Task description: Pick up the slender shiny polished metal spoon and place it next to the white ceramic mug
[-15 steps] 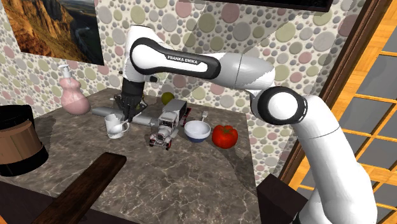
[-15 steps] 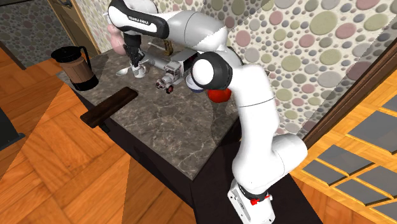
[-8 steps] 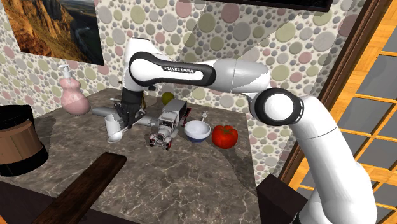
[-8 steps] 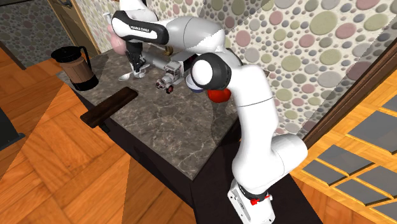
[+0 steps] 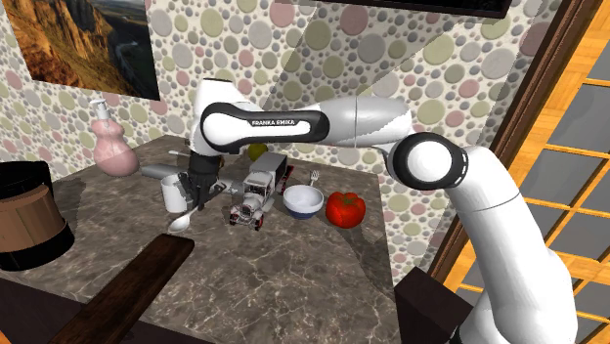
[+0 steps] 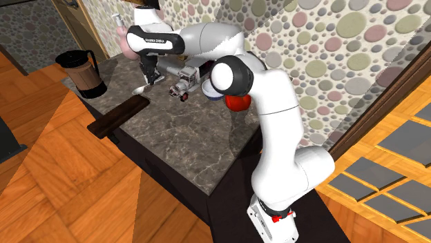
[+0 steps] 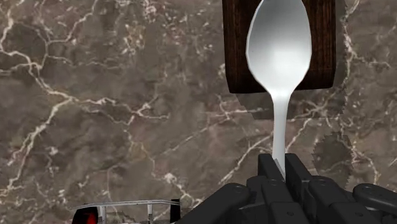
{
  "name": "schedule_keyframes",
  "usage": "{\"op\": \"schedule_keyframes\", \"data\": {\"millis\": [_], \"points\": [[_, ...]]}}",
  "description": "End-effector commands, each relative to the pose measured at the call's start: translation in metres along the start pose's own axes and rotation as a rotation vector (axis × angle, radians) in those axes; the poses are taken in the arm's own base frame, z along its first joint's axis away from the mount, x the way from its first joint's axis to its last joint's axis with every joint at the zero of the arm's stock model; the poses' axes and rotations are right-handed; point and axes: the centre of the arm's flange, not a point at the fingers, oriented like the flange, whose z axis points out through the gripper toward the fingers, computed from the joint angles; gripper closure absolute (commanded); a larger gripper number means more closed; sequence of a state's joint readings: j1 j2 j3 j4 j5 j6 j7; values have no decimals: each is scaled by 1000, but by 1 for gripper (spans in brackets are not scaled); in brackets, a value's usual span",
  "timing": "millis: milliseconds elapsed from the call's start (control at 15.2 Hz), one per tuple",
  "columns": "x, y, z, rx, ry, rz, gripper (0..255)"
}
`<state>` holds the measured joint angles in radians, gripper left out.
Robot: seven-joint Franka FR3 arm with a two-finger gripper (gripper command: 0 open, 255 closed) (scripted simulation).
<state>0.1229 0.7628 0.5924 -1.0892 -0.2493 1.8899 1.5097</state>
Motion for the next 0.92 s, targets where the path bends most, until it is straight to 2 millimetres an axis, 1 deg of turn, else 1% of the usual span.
{"op": "schedule_keyframes", "data": {"millis": [0,858], "points": [[0,1,11,0,0,0,255],[10,11,78,0,0,0,255]]}}
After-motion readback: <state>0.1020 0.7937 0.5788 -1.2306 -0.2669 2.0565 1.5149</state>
